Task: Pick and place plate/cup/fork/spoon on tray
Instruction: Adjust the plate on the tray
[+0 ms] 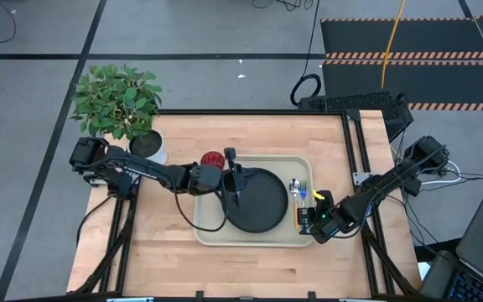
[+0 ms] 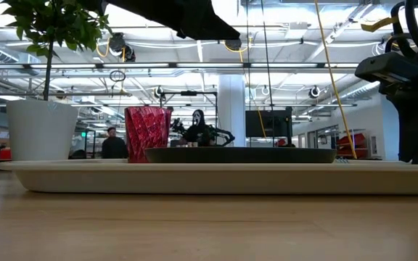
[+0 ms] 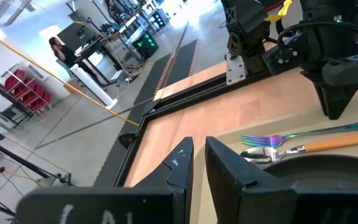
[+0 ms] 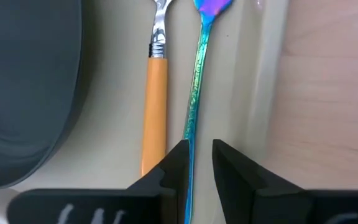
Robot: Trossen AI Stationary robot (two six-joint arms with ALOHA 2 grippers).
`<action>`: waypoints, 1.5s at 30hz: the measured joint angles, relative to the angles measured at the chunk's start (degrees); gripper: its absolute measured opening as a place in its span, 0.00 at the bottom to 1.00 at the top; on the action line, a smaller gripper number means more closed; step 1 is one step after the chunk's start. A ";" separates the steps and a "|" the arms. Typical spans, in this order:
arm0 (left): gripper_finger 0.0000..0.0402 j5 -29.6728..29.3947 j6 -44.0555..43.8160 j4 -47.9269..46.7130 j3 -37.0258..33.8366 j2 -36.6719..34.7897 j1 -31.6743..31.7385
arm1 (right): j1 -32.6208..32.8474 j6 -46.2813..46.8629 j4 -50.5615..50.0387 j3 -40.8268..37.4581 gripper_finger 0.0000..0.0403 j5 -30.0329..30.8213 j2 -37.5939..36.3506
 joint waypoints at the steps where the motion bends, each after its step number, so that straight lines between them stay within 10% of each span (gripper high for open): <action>1: 0.12 0.00 0.02 0.01 0.00 0.00 0.00 | 0.00 -0.09 -0.06 0.00 0.15 0.03 0.00; 15: 0.12 2.42 -1.49 -0.41 0.00 0.00 -0.02 | -0.40 -11.23 -4.20 0.00 0.16 1.04 -2.51; 27: 0.12 2.40 -1.64 1.04 -0.02 0.00 -0.11 | -2.88 -42.40 -1.25 -0.70 0.16 18.14 -7.82; 35: 0.12 2.36 -2.95 -0.15 -0.02 0.00 -0.17 | -13.91 -56.04 11.37 -9.52 0.16 3.64 -7.28; 45: 0.12 -1.14 -1.64 -3.36 -0.02 0.02 0.04 | -21.56 -66.51 15.87 -8.13 0.16 1.17 -7.81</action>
